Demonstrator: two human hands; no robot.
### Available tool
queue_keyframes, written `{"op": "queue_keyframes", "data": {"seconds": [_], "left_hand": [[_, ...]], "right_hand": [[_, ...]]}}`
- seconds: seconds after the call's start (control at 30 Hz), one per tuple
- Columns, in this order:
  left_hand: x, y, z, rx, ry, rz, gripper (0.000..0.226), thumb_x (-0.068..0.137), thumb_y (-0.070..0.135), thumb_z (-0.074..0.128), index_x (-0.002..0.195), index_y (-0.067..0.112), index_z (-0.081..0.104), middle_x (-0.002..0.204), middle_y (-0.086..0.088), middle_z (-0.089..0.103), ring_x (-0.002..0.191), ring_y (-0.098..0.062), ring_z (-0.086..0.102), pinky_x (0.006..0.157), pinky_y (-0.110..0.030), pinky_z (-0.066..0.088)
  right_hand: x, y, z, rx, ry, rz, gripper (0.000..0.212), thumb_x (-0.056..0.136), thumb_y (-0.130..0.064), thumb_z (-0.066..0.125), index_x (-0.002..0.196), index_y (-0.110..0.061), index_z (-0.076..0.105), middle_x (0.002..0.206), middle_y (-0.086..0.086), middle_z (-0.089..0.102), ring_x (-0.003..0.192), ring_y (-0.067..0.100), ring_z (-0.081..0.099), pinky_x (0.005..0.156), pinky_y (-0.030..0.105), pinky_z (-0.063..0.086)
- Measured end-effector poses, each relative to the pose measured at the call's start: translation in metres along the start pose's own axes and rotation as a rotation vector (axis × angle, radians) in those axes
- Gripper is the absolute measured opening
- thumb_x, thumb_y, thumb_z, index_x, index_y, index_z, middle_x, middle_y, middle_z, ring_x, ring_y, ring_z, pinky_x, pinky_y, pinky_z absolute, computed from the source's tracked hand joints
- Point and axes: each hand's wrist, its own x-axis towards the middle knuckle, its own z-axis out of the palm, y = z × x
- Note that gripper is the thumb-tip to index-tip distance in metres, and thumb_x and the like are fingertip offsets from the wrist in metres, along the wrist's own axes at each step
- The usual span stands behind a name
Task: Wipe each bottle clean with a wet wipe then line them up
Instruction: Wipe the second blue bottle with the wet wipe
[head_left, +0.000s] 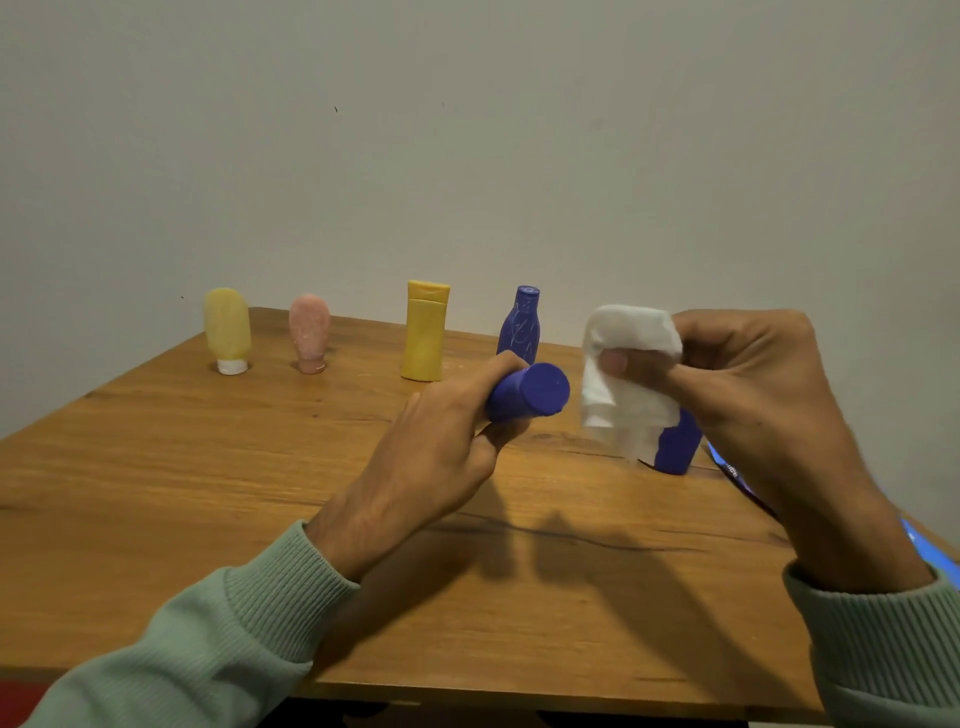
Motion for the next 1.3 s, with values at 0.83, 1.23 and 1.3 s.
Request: {"op": "queue_keyframes", "data": {"seconds": [0.83, 1.23, 1.3], "left_hand": [[-0.007, 0.008, 0.001, 0.102, -0.147, -0.003, 0.043, 0.09, 0.012, 0.061, 0.131, 0.021, 0.053, 0.097, 0.014, 0.054, 0.081, -0.001, 0.046, 0.064, -0.007, 0.031], [-0.003, 0.002, 0.005, -0.042, -0.056, -0.013, 0.041, 0.09, 0.014, 0.066, 0.127, 0.023, 0.052, 0.106, 0.009, 0.062, 0.09, 0.005, 0.056, 0.079, -0.012, 0.038], [-0.002, 0.0, 0.003, -0.061, -0.049, -0.039, 0.038, 0.09, 0.014, 0.066, 0.124, 0.024, 0.052, 0.098, 0.016, 0.057, 0.087, 0.012, 0.052, 0.074, -0.011, 0.035]], "right_hand": [[-0.006, -0.003, 0.014, -0.249, -0.413, -0.296, 0.023, 0.081, -0.024, 0.064, 0.101, -0.018, 0.073, 0.103, -0.01, 0.07, 0.095, -0.004, 0.061, 0.07, 0.004, 0.043], [-0.002, -0.004, 0.002, -0.123, -0.155, -0.1, 0.024, 0.072, -0.025, 0.074, 0.095, -0.019, 0.075, 0.085, -0.007, 0.074, 0.079, 0.01, 0.069, 0.067, 0.035, 0.059], [-0.003, -0.004, 0.001, -0.093, -0.104, -0.09, 0.027, 0.072, -0.025, 0.073, 0.098, -0.017, 0.074, 0.09, -0.005, 0.074, 0.083, 0.011, 0.069, 0.07, 0.038, 0.059]]}}
